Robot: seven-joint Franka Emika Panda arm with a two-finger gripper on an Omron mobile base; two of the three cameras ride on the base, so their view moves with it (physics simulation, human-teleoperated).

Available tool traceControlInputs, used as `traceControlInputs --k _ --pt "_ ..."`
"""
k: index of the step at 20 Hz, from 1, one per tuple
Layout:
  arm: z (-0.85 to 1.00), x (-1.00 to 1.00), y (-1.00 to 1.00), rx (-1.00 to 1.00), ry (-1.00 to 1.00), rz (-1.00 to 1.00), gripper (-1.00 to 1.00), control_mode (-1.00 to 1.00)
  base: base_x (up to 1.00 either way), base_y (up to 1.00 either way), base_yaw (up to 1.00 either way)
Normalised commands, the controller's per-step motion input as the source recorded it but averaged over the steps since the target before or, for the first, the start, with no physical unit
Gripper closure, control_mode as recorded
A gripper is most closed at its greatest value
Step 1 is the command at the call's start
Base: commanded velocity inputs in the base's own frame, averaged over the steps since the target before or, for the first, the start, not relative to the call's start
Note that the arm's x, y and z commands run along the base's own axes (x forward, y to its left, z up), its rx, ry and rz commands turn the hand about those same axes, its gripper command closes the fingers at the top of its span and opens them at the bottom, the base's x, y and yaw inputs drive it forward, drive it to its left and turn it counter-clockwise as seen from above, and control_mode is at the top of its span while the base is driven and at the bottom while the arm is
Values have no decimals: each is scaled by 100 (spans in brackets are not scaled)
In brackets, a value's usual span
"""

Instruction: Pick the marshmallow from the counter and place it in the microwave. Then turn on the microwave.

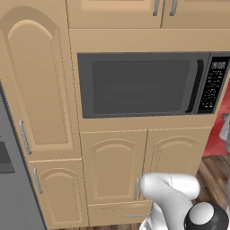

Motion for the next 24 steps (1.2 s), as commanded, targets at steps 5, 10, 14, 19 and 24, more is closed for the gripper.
traceControlInputs --k 5,10,14,19,24 --pt "-5 12 -5 2 0 0 100 -100 0 0 0" --pt "-6 13 -5 2 0 0 100 -100 0 0 0" --pt "-5 14 -5 2 0 0 100 -100 0 0 0" --pt "-4 14 -4 2 0 0 100 -100 0 0 0" --pt "-4 15 -4 2 0 0 100 -100 0 0 0"
